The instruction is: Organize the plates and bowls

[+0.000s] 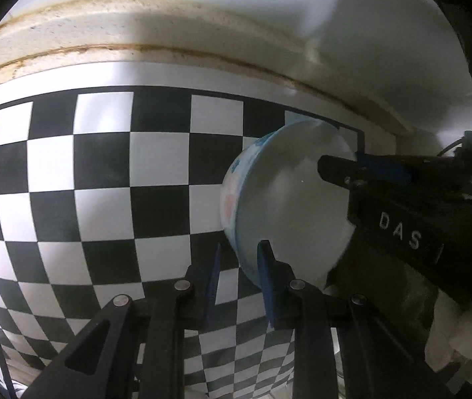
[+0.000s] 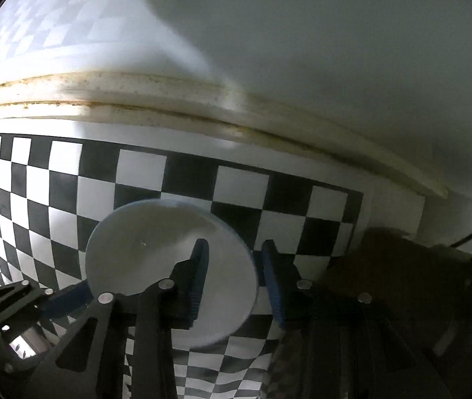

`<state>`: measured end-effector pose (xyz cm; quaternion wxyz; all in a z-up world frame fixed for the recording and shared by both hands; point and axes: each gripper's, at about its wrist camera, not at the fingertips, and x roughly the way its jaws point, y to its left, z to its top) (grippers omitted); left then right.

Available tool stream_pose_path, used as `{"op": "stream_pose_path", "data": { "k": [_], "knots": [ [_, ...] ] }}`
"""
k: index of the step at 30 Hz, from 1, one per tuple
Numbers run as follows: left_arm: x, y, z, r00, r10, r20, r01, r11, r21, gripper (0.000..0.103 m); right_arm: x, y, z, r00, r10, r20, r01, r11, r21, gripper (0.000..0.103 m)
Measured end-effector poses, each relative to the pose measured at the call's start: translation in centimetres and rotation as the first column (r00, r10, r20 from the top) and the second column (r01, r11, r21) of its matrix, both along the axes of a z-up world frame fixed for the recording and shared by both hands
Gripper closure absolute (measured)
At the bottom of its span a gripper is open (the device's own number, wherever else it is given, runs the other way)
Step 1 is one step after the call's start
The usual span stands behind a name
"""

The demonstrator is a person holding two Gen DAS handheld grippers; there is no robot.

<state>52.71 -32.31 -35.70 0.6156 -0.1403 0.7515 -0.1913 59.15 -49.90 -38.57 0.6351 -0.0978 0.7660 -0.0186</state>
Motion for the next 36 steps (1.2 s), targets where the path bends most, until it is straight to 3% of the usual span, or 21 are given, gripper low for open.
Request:
{"op": "stream_pose_path", "data": {
  "k": [2,13,18,23,28,36],
  "knots": [
    [0.1,0.0,-0.1,1.0,-0.002,0.011,0.002,1.0,0.008,0.083,0.1,-0.4,-0.6,1.0,-0.017,-0.015,0.017,1.0,-0.023,0.083],
    [0.9,1.2,0.6,0.998,-0.025,0.054,0.022,0.998,0.062,0.084,-1.3,-1.0,-0.8,0.99,-0.123,-0.072,0.128,0.989,0.067,0.09],
    [0.3,2.8,0.9,0.995,-0.056,0.083,0.047,0.994,0.103,0.084,-2.9,0.3,-0.8,0.987,-0.124,-0.1,0.136,0.982,0.134,0.091],
    [0.3,4.0,0.2,0.997,-0.048,0.067,0.041,0.994,0.1,0.084,-4.2,1.5,-0.7,0.987,-0.134,-0.083,0.147,0.974,0.174,0.091],
    [0.1,4.1,-1.0,0.999,-0.044,0.033,0.041,0.995,0.087,0.084,-4.9,-0.3,-1.7,0.976,-0.199,-0.084,0.212,0.957,0.199,0.091],
    [-1.0,3.3,-0.2,0.996,-0.058,0.065,0.053,0.996,0.077,0.086,-6.9,-2.7,-1.3,0.97,-0.24,-0.04,0.243,0.942,0.232,0.098]
  ]
}}
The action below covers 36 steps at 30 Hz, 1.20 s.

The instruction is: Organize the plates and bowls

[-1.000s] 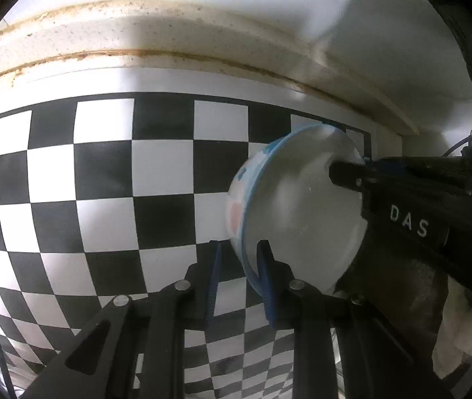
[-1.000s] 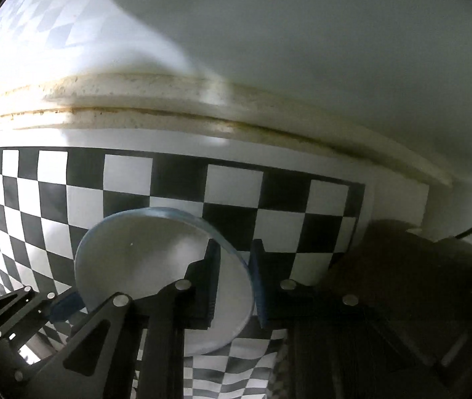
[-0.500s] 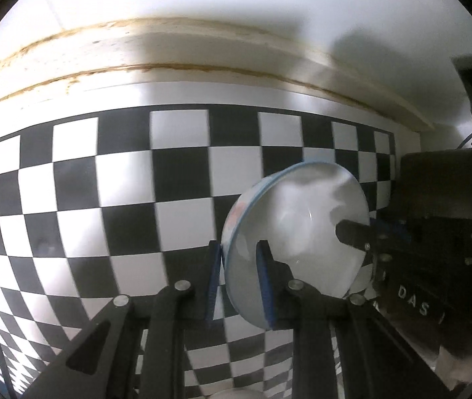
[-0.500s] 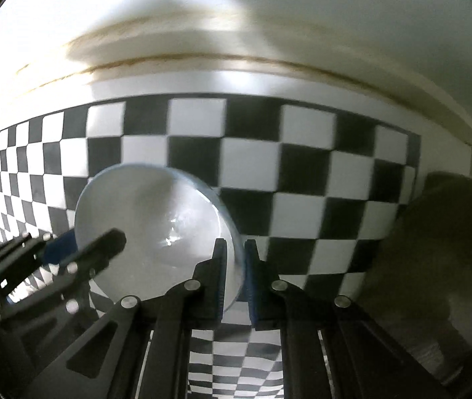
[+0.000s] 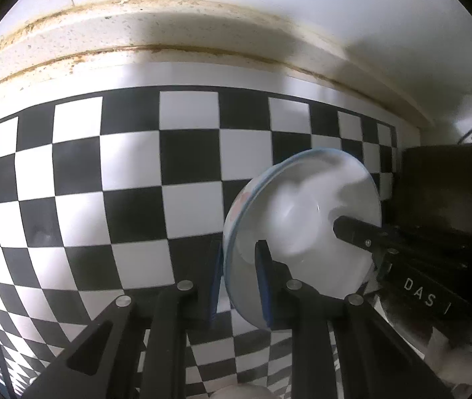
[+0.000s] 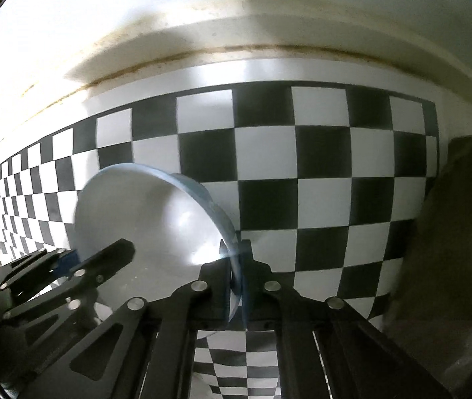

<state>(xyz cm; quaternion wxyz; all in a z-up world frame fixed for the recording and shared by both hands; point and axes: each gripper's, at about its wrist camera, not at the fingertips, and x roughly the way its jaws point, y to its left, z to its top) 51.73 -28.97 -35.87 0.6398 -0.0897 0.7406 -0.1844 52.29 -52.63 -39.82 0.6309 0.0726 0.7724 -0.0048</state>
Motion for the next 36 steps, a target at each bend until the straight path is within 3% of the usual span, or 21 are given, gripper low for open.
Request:
{"op": "stream_pose_path", "data": {
  "k": [9,19,27,36],
  "knots": [
    [-1.4,-0.2,3.3,0.996,-0.031,0.081,0.029,0.999,0.019,0.086,-1.4,0.8,3.7,0.998,-0.002,0.058,0.002,1.0,0.004,0.098],
    [-5.5,2.5,9.2,0.982,-0.055,0.179,0.055,0.998,0.007,0.086,-5.5,1.6,9.7,0.989,-0.015,0.15,0.007,0.999,0.05,0.097],
    [-11.3,5.6,12.5,0.97,-0.089,0.227,0.093,0.996,-0.007,0.086,-12.8,3.6,13.1,0.977,-0.025,0.214,0.01,0.998,0.069,0.097],
    [-16.7,7.0,14.3,0.962,-0.112,0.248,0.118,0.993,-0.01,0.086,-21.2,5.9,16.1,0.966,-0.043,0.256,0.021,0.996,0.09,0.097]
  ]
}}
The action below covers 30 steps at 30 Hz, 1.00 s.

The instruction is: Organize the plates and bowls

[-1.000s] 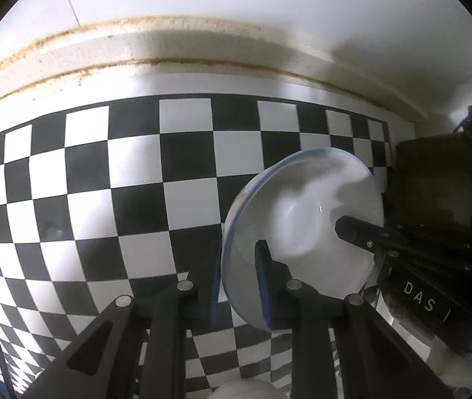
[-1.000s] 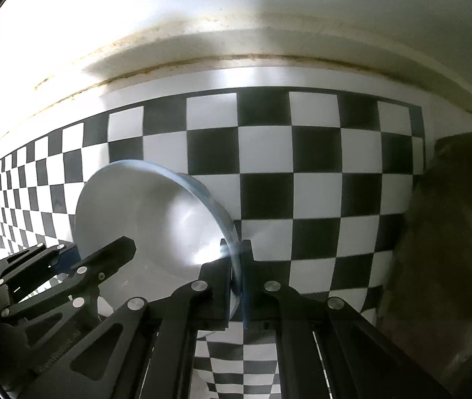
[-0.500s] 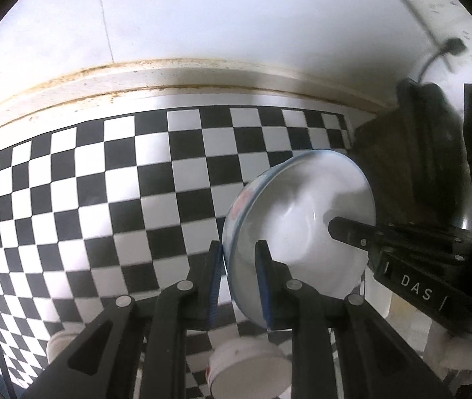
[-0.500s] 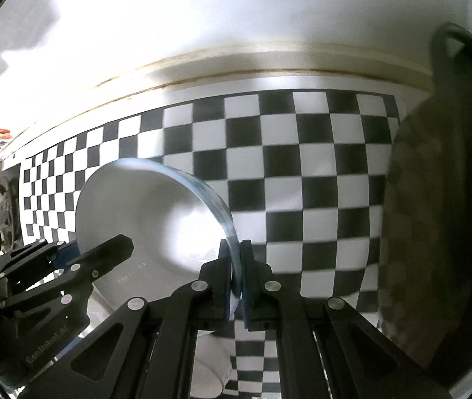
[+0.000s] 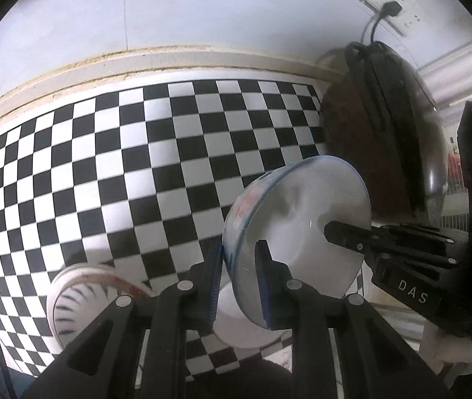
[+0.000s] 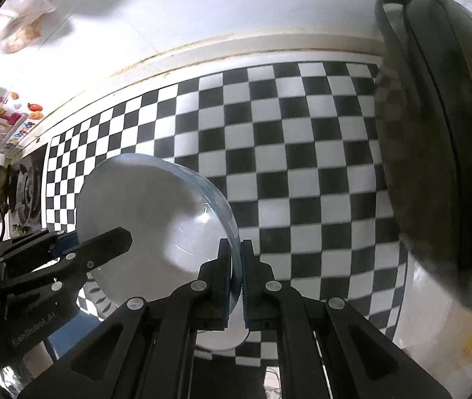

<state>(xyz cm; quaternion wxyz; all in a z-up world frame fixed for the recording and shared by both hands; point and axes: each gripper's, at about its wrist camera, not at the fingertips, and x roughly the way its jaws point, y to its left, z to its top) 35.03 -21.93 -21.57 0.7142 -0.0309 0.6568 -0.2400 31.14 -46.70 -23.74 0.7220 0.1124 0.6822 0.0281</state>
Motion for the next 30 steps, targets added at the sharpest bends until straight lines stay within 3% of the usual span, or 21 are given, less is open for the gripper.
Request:
{"op": "stream_pose_path", "data": {
  "k": [9,30],
  "knots": [
    [-3.4,0.7,-0.4,0.999,-0.042,-0.003,0.042,0.999,0.021,0.086,-4.5,0.4,-0.8,1.0,-0.03,-0.004,0.03,0.999,0.035,0.096],
    [-6.5,-0.5,-7.1,0.986,-0.097,-0.138,0.112,0.988,0.106,0.086,-8.3,0.2,-8.4,0.988,-0.051,-0.145,0.059,0.997,0.05,0.096]
  ]
}}
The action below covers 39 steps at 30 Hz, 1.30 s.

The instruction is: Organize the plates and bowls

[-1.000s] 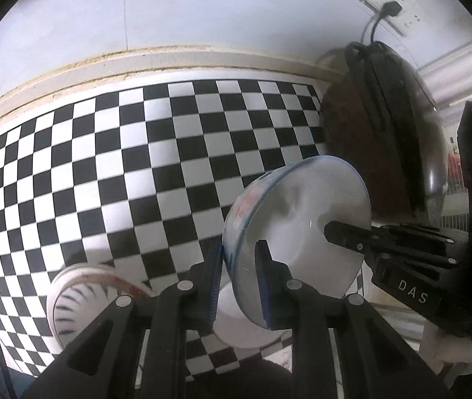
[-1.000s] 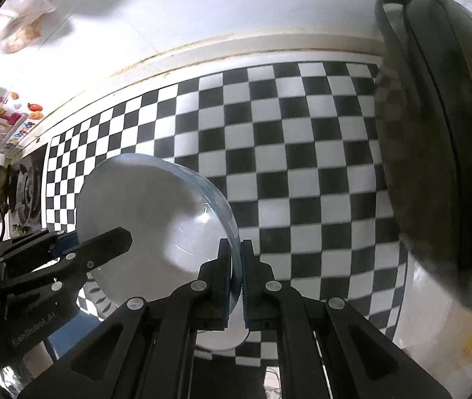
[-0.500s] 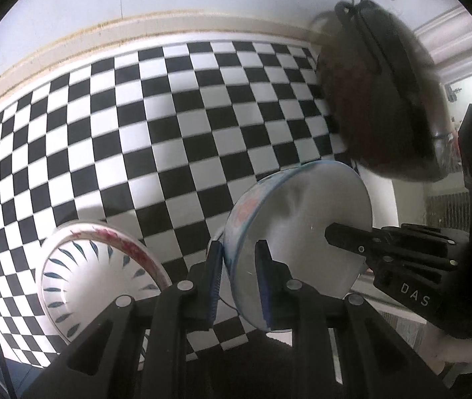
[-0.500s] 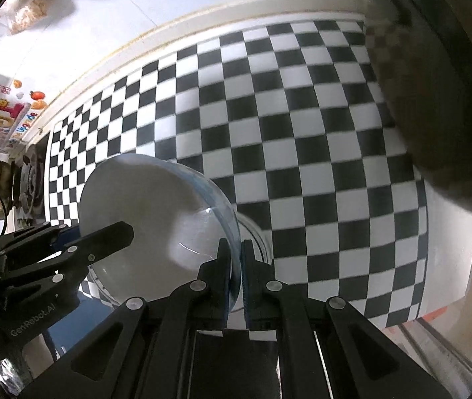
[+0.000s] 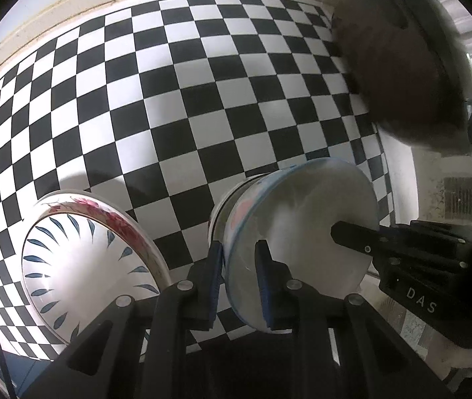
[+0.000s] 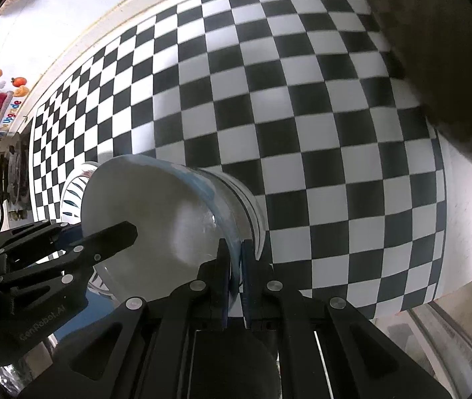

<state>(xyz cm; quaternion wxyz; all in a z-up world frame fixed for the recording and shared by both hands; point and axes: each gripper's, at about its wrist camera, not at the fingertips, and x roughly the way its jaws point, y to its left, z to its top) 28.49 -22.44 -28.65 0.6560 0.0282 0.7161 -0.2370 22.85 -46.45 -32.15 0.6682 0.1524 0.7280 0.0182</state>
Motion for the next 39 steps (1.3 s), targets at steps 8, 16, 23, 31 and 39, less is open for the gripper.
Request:
{"op": "stream_pose_path", "data": {
  "k": [8,16,23,31,39],
  "knots": [
    [-0.4,-0.3,-1.2,1.0,-0.005,-0.018,0.006,0.999,0.042,0.086,-0.2,0.6,-1.4,0.999,0.009,-0.043,-0.009,1.0,0.008,0.095],
    [-0.7,-0.4,-1.8,1.0,-0.002,-0.026,0.004,0.998,0.061,0.086,0.2,1.1,-2.2,0.997,0.031,-0.066,-0.032,0.999,-0.008,0.091],
    [-0.7,-0.1,-2.0,0.999,0.008,-0.032,-0.006,0.998,0.06,0.086,0.6,1.0,-2.3,0.996,0.03,-0.081,-0.031,0.999,-0.008,0.091],
    [-0.9,-0.1,-1.8,1.0,0.006,-0.028,-0.004,0.998,0.063,0.086,0.5,0.2,-1.9,0.996,0.027,-0.08,-0.028,1.0,-0.011,0.091],
    [-1.2,0.0,-0.4,1.0,0.0,0.006,-0.001,0.998,0.067,0.085,0.2,0.3,-1.2,0.998,0.017,-0.054,-0.018,1.0,-0.023,0.091]
  ]
}}
